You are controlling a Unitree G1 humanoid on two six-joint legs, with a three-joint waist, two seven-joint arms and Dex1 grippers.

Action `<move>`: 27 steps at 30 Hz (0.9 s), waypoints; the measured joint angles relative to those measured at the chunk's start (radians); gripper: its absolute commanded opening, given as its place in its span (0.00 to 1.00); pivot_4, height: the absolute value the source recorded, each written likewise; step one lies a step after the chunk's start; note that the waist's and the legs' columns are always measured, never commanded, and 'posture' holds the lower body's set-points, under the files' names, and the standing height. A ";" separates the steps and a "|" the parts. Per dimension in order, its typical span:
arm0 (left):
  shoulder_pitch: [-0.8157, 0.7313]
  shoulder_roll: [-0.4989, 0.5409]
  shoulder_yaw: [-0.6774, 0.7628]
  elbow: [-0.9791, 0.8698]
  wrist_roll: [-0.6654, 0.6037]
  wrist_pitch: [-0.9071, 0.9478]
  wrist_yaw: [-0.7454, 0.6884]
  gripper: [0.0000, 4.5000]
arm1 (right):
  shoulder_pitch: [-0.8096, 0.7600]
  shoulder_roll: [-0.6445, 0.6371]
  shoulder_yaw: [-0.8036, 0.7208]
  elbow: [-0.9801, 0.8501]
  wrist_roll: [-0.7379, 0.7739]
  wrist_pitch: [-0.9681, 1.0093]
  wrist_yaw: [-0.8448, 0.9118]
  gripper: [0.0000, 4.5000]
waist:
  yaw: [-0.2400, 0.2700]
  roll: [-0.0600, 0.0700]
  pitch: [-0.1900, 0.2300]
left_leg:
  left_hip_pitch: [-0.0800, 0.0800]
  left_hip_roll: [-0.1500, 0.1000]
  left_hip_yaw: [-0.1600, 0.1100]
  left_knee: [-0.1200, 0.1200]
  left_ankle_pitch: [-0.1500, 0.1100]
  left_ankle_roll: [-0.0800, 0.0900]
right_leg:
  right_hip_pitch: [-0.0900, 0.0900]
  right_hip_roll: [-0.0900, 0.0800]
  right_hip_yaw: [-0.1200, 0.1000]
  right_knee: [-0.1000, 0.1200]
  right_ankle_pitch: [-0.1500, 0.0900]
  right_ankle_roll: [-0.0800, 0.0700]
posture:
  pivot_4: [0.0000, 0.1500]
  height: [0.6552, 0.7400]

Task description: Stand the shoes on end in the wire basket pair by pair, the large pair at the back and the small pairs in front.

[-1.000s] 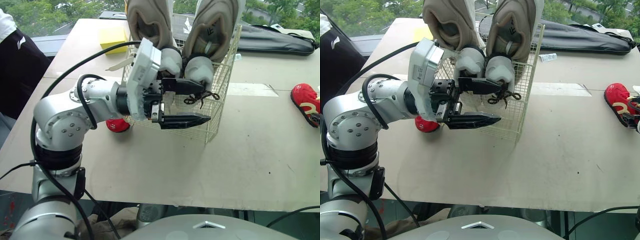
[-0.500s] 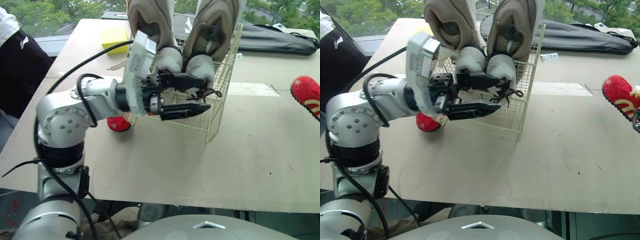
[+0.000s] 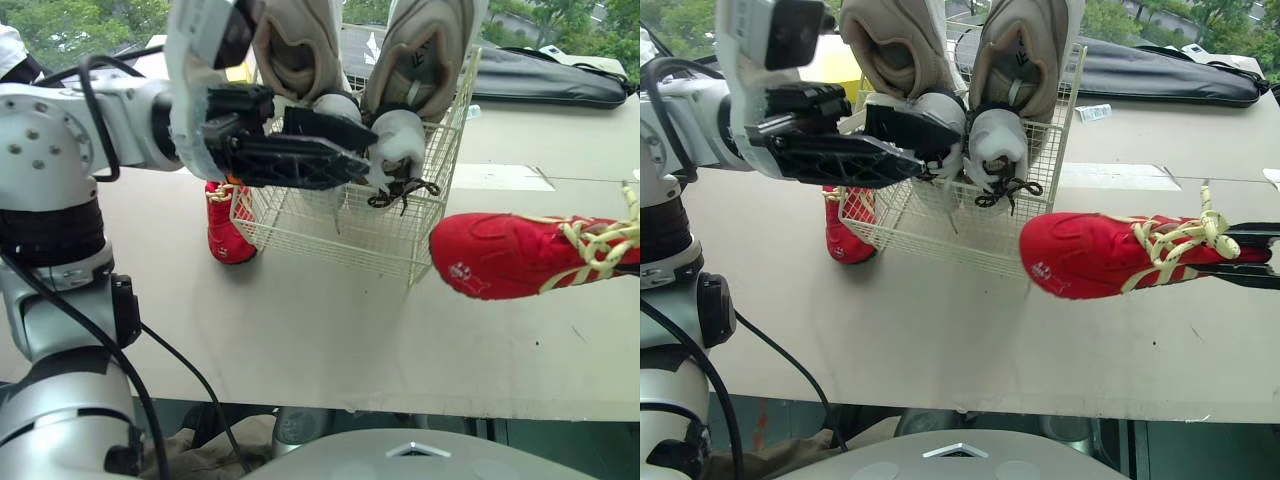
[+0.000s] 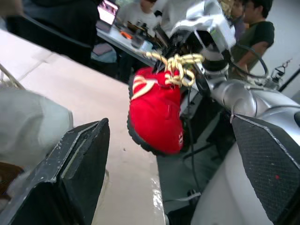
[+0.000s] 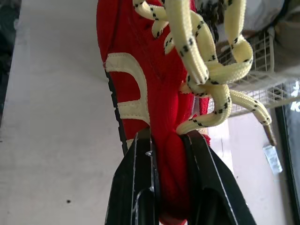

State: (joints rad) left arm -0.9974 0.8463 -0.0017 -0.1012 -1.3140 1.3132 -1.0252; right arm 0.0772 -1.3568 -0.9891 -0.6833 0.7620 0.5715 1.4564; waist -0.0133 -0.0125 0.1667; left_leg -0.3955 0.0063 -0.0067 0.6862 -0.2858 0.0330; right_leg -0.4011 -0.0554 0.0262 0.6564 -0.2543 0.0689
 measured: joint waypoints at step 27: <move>-0.237 -0.205 -0.114 0.256 0.291 0.060 -0.118 1.00 | -0.646 0.158 0.865 0.074 -0.118 -0.333 -0.218 0.02 | 0.004 -0.005 0.009 | -0.019 0.000 -0.005 0.014 0.001 -0.001 | -0.014 -0.001 -0.005 0.007 0.000 0.000 | 1.00 1.00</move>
State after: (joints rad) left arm -1.2339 0.6409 -0.1160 0.1546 -1.0227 1.3733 -1.1427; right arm -0.5689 -1.1984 -0.1238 -0.6091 0.6436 0.2389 1.2388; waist -0.0090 -0.0179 0.1752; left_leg -0.4145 0.0059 -0.0119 0.6999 -0.2849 0.0317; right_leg -0.4148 -0.0560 0.0216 0.6636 -0.2538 0.0692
